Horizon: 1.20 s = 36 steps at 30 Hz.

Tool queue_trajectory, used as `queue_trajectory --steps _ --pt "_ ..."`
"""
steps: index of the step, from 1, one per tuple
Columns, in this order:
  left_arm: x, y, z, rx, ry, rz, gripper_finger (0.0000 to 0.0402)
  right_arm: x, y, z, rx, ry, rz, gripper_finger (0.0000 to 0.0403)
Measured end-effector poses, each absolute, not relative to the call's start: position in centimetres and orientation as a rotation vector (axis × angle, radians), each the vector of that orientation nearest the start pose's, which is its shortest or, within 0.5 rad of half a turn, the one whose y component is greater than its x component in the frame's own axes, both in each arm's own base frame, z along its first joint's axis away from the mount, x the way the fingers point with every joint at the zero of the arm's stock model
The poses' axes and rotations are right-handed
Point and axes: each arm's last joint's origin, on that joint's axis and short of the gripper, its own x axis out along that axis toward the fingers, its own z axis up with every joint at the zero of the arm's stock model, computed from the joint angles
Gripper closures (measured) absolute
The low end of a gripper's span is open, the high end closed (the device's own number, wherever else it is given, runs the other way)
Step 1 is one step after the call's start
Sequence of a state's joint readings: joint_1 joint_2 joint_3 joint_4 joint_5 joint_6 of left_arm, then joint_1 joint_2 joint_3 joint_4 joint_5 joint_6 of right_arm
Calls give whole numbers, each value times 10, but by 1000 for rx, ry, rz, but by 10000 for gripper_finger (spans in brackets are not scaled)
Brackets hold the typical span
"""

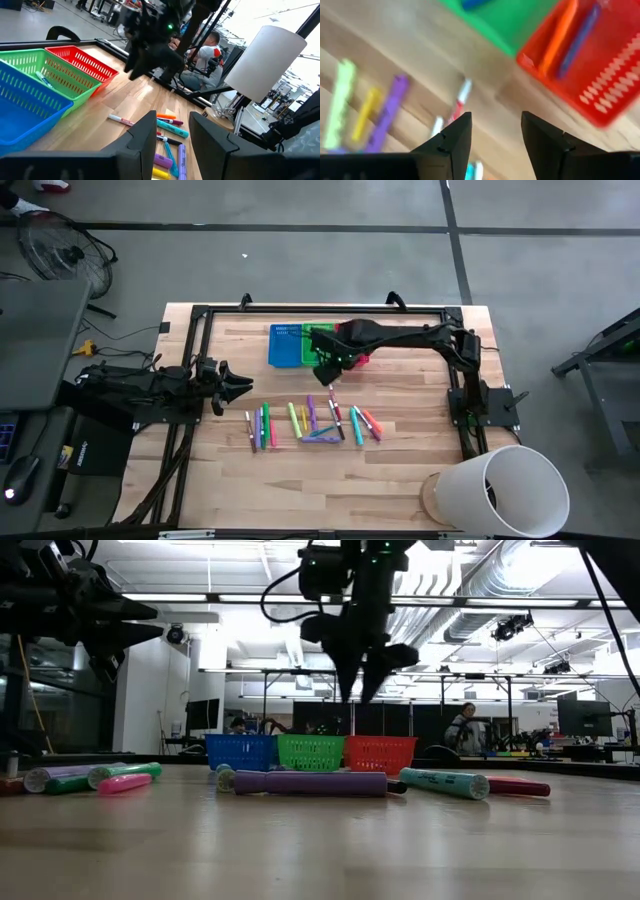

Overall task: Pick & Place Markers
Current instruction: Put the purple marker pen into the green bin

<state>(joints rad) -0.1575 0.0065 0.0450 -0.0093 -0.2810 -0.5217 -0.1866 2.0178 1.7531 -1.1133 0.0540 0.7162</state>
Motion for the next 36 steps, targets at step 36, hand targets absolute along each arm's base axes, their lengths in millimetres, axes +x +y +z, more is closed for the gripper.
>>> queue_trajectory --steps 36 --pt "94 -7 177 -527 -60 113 286 355 12 168 694 1618 -492 269"
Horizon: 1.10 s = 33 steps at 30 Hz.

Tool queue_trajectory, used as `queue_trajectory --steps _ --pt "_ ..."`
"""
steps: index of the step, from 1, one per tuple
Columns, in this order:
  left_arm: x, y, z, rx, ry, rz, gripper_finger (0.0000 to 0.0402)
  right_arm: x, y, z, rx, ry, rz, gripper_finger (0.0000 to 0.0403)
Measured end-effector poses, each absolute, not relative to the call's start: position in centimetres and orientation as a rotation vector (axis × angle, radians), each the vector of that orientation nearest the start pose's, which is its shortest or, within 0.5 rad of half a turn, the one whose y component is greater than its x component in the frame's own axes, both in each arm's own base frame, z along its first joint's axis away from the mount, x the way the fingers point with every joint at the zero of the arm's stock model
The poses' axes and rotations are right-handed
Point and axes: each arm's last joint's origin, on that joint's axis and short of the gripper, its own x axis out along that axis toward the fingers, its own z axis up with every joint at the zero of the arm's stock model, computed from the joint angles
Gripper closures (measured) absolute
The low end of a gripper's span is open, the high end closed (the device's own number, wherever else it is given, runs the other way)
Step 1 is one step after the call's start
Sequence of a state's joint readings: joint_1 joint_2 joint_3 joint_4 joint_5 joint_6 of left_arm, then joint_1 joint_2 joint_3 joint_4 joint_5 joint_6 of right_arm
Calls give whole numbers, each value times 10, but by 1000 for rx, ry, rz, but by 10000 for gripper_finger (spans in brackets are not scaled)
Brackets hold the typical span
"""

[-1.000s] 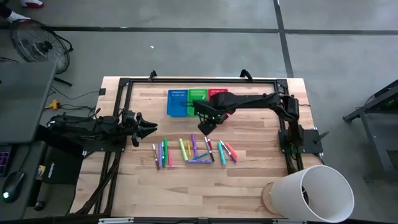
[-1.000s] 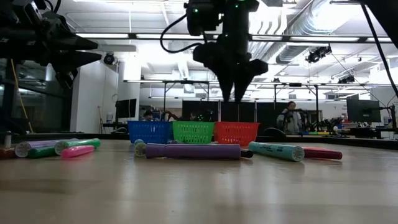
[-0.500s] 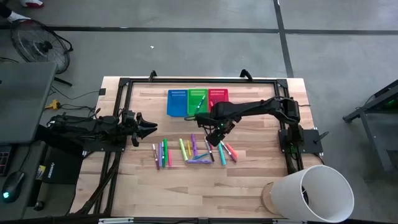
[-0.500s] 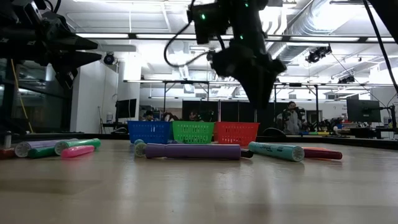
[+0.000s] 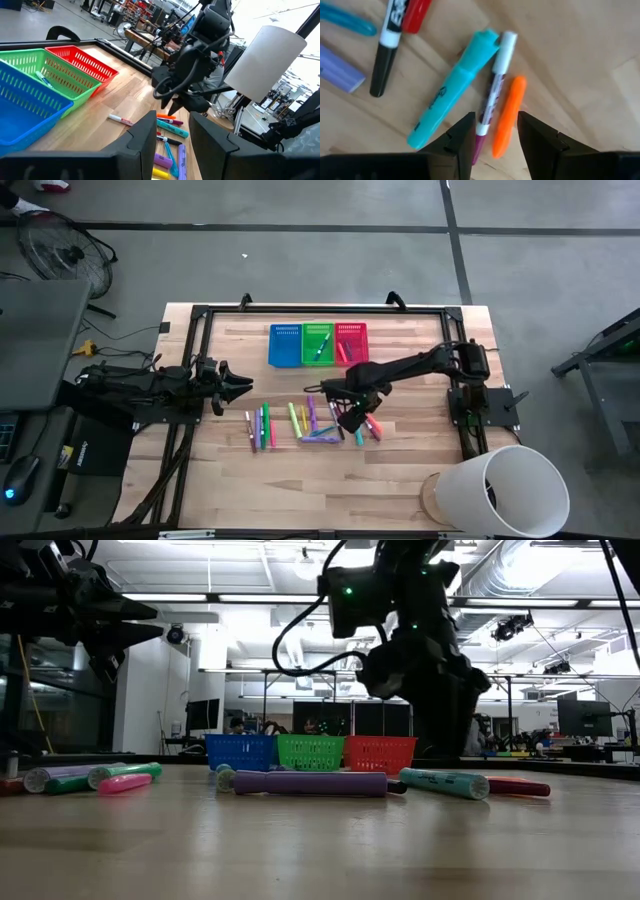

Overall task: Pick & Place Markers
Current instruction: Put the purple marker pen into the green bin

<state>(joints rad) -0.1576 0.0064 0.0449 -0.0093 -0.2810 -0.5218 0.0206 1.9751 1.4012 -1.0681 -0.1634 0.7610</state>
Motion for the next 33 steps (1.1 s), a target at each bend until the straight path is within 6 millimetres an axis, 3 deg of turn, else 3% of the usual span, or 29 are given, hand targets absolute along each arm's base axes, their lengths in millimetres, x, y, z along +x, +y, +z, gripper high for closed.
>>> queue_trajectory --steps 17,33 --pt "94 -7 177 -528 -60 113 286 348 27 137 732 1551 -490 270" --pt "94 -7 177 -528 -60 113 286 334 39 122 552 1540 -572 270"
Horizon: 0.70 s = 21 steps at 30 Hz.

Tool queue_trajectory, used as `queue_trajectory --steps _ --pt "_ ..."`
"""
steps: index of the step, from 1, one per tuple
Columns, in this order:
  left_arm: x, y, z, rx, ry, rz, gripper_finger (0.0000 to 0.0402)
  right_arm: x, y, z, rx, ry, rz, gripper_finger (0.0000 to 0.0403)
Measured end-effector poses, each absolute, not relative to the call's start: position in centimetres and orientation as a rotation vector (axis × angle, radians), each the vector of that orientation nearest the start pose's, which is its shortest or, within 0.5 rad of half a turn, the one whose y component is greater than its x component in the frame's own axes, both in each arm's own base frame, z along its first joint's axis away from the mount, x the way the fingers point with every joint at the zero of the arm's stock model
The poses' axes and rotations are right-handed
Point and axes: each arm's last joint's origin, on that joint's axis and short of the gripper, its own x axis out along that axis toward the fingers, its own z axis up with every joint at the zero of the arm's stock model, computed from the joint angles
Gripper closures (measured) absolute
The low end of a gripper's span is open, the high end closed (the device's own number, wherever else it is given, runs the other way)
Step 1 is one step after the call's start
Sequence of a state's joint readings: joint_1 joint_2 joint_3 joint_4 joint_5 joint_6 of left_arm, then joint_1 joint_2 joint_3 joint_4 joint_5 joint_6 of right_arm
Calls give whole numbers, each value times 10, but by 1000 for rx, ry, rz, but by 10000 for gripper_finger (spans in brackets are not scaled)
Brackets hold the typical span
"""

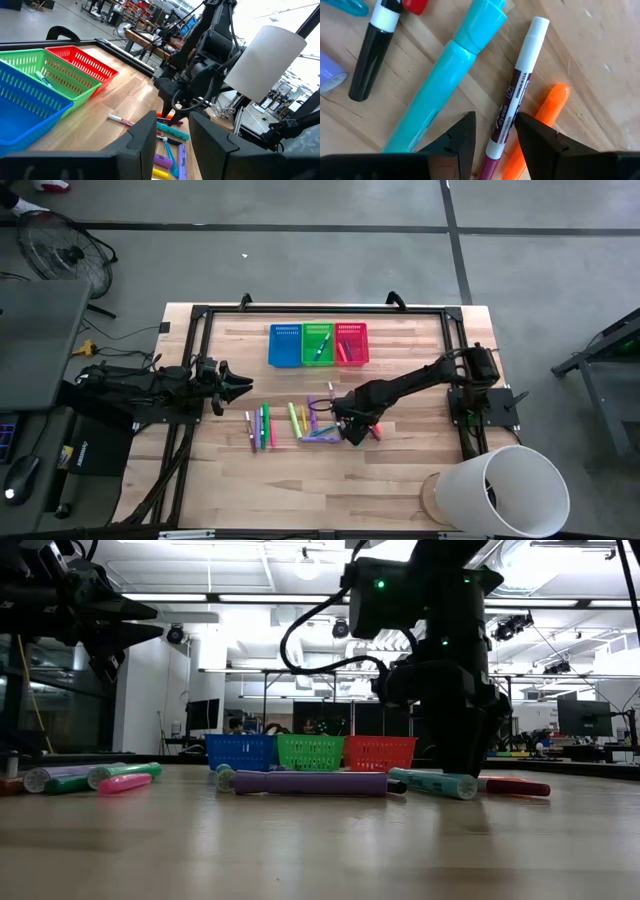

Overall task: Pick & Place Markers
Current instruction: Put the purple marker pen into the green bin

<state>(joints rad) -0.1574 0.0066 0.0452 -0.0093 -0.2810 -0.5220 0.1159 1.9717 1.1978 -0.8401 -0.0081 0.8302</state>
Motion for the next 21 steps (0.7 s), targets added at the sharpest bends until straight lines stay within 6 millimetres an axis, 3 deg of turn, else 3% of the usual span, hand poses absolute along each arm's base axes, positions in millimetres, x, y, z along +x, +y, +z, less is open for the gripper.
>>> queue_trajectory --steps 10,21 --pt "94 -7 177 -528 -60 113 286 334 41 118 567 1530 -604 277" --pt "94 -7 177 -528 -60 113 286 335 37 115 626 1532 -645 370"
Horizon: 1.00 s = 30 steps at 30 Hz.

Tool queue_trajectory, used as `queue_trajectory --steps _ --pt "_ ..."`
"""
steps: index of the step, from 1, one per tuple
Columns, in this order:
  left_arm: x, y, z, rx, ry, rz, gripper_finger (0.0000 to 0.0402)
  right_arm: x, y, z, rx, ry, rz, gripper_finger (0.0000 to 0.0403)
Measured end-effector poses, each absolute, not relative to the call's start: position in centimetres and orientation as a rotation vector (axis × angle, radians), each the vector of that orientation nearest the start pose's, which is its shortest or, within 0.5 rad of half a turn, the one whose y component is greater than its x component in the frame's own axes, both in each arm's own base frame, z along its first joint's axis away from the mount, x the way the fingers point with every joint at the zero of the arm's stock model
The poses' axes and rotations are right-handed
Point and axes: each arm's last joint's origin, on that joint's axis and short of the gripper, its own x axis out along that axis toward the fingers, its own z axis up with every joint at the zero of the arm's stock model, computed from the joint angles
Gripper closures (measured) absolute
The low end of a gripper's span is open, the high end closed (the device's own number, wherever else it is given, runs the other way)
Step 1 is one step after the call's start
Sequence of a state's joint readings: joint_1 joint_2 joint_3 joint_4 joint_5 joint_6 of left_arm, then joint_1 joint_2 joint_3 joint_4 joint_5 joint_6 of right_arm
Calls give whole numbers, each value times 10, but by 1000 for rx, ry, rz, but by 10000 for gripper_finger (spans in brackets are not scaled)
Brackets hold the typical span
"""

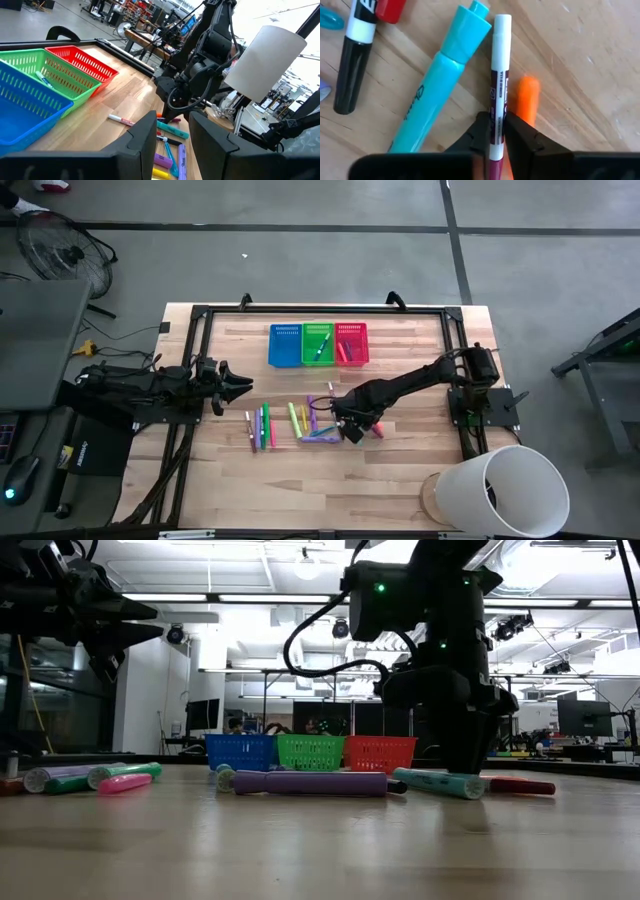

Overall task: Pick & Place Markers
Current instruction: Put the purple marker pen into the green bin

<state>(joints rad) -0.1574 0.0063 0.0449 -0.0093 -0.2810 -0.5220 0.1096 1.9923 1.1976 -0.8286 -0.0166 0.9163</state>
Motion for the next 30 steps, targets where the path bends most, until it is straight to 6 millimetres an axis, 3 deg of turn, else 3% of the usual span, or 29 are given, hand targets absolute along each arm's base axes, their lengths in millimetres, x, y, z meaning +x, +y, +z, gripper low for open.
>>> queue_trajectory --steps 15,30 --pt "94 -7 177 -528 -60 113 286 342 38 121 631 1559 -630 380" --pt "94 -7 177 -527 -60 113 286 371 21 173 593 1543 -623 383"
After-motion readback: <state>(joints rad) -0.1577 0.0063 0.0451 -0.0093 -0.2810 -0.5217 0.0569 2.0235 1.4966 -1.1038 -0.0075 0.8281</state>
